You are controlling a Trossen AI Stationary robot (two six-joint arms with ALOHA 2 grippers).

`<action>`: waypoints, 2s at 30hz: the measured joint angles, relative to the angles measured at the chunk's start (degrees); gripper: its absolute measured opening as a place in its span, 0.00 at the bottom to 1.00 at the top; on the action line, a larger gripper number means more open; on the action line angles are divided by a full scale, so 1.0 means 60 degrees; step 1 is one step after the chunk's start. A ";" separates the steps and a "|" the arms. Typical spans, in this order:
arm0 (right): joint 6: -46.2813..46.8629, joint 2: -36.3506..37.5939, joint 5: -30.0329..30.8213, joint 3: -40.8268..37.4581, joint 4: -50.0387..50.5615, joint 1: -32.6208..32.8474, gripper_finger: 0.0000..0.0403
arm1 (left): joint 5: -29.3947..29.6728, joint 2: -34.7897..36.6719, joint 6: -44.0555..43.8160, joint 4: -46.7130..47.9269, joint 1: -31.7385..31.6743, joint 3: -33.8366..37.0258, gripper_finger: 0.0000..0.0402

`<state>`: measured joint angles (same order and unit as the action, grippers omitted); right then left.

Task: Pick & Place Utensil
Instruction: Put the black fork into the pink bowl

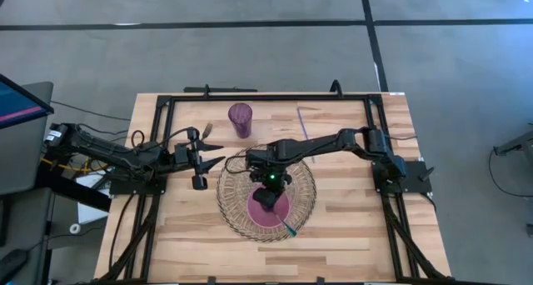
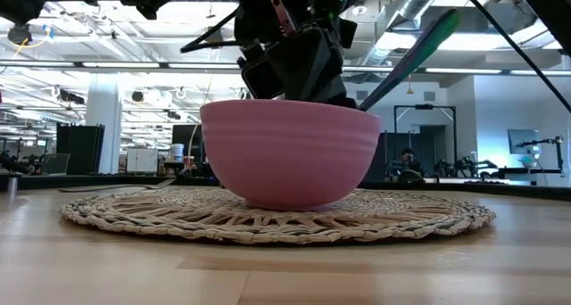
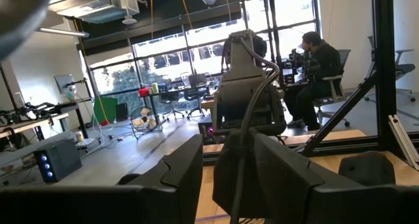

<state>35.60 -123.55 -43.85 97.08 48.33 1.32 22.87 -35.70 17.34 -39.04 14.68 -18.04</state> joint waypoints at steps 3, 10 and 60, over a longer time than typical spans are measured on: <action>-0.0092 0.0000 -0.0031 0.0184 0.0266 0.0000 0.06 | 0.0000 0.0000 0.0000 0.0002 0.0000 0.0000 0.35; -0.0743 -0.0004 -0.0003 0.0952 0.1152 -0.0134 0.05 | 0.0000 0.0000 0.0000 0.0033 0.0000 0.0000 0.35; -0.6179 0.9343 0.9044 -0.8226 -0.6229 -0.1716 0.03 | 0.1571 -0.0149 -0.3222 0.4814 -0.2899 -0.0004 0.30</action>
<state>-1.48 -67.49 10.41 47.72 10.96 -8.97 32.30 -36.60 -1.99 -10.15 -2.72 -18.06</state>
